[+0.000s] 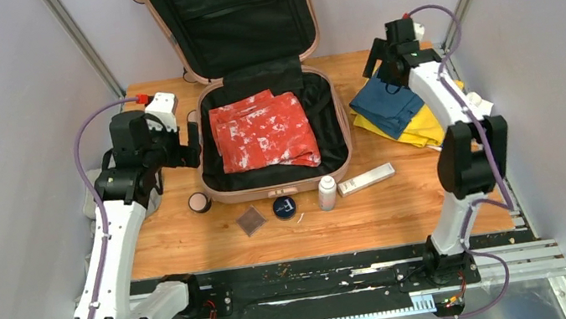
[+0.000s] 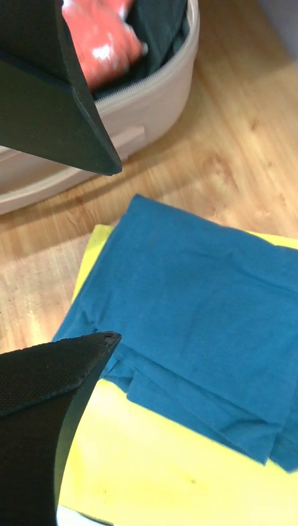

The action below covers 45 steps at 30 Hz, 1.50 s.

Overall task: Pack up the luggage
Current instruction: Pick up the clothes from the corner of the board.

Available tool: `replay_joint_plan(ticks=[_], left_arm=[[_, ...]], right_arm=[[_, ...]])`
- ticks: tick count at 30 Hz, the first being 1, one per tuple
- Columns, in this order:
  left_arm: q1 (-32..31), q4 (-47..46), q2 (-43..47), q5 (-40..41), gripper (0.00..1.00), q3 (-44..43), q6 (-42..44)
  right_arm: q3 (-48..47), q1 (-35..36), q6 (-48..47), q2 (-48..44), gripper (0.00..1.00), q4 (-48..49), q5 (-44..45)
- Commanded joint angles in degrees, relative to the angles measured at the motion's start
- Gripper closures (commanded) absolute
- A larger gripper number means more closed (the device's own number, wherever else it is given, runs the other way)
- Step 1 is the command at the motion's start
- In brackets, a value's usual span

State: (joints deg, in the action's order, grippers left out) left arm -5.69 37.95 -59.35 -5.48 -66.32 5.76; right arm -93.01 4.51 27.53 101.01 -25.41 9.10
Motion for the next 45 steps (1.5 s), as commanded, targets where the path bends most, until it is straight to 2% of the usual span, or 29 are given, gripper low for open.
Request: replay_joint_plan(ticks=[1, 11, 19, 26, 31, 33, 37, 42, 45], left_arm=[[0.32, 0.41, -1.32, -2.35, 0.0, -0.5, -0.71], [0.31, -0.83, -2.12, -4.28, 0.0, 1.11, 0.83], [0.28, -2.54, -4.2, -4.89, 0.0, 0.81, 0.04], [0.33, -4.82, -4.89, -2.85, 0.0, 2.4, 0.65], [0.29, -5.94, -4.25, -1.99, 0.0, 3.54, -0.25], [0.3, -6.29, -3.91, -1.4, 0.0, 3.94, -0.43], [0.28, -5.82, -2.93, -0.62, 0.0, 3.81, -0.6], [0.28, -5.48, -0.88, -0.06, 0.0, 3.6, -0.25], [0.25, -5.35, -0.92, 0.42, 0.0, 3.26, -0.11]], right_arm=[[-8.88, 2.77, -1.14, 8.36, 0.0, -7.54, 5.05], [-25.84, 7.22, -10.4, 27.99, 0.06, -11.68, 19.21], [-30.08, 8.51, -13.73, 36.07, 0.09, -11.26, 20.63], [-30.83, 8.85, -14.38, 37.96, 0.13, -11.02, 19.82], [-29.14, 8.85, -14.36, 36.9, 0.26, -10.85, 20.16], [-28.26, 8.85, -14.31, 36.2, 0.41, -10.8, 20.63], [-27.07, 8.29, -14.06, 34.85, 0.53, -10.8, 20.59], [-22.67, 5.27, -10.4, 29.46, 0.78, -8.89, 14.11], [-19.87, 4.53, -10.04, 26.28, 0.87, -6.82, 11.81]])
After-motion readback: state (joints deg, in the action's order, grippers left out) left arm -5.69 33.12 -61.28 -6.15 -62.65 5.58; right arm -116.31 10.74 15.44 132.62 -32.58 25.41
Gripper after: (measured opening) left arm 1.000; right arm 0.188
